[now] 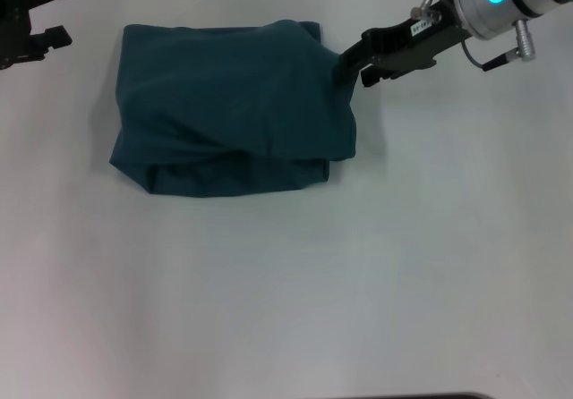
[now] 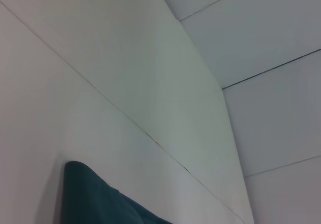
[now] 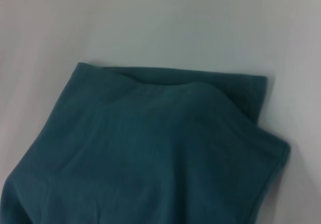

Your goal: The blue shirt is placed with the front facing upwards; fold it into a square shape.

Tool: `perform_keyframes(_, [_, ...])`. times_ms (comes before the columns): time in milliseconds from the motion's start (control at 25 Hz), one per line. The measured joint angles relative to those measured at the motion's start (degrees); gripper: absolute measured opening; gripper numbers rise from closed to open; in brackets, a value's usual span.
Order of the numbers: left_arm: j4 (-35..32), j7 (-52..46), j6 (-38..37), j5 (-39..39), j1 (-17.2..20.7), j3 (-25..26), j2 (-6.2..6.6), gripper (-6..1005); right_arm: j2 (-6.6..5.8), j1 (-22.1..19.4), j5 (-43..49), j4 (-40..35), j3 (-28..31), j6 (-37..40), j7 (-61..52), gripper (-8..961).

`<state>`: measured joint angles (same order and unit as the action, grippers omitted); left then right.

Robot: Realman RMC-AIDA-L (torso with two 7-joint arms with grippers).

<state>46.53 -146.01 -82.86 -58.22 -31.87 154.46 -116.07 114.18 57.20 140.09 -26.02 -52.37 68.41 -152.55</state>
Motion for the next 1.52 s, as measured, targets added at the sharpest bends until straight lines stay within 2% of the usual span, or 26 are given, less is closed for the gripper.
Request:
perform_keyframes(280, [-0.1,0.13,-0.24,-0.05,-0.08,-0.15,-0.26,939,2.16,-0.56,-2.02,1.26,0.92,-8.95,-0.02,532])
perform_keyframes(480, [-0.13,0.15,-0.36,-0.05,-0.02,0.01,-0.29,939,2.39,0.43,-2.0,3.14,0.75,-9.87,-0.02,532])
perform_keyframes(600, [-0.13,0.17,-0.21,-0.05,-0.01,-0.19,-0.3,939,2.27,0.03,-1.47,2.89,0.62,-6.83,-0.59,532])
perform_keyframes(800, [-0.24,0.31,0.09,-0.05,0.13,-0.2,-0.36,939,0.46,-2.43,-1.05,1.41,0.8,-3.65,-2.3,532])
perform_keyframes(880, [-0.64,0.4,0.14,-0.05,0.06,-0.23,-0.37,939,0.31,-3.05,-1.22,1.24,1.03,-4.39,-2.44,533])
perform_keyframes(1320, [-1.02,0.56,0.36,-0.05,-0.03,-0.26,-0.48,938,2.14,-2.53,-5.14,1.67,1.42,-9.48,-2.07,533])
perform_keyframes(1520, [-1.0,0.76,0.42,-0.05,0.13,-0.22,-0.48,938,2.9,-3.02,-7.21,1.93,1.71,-14.13,-1.97,533])
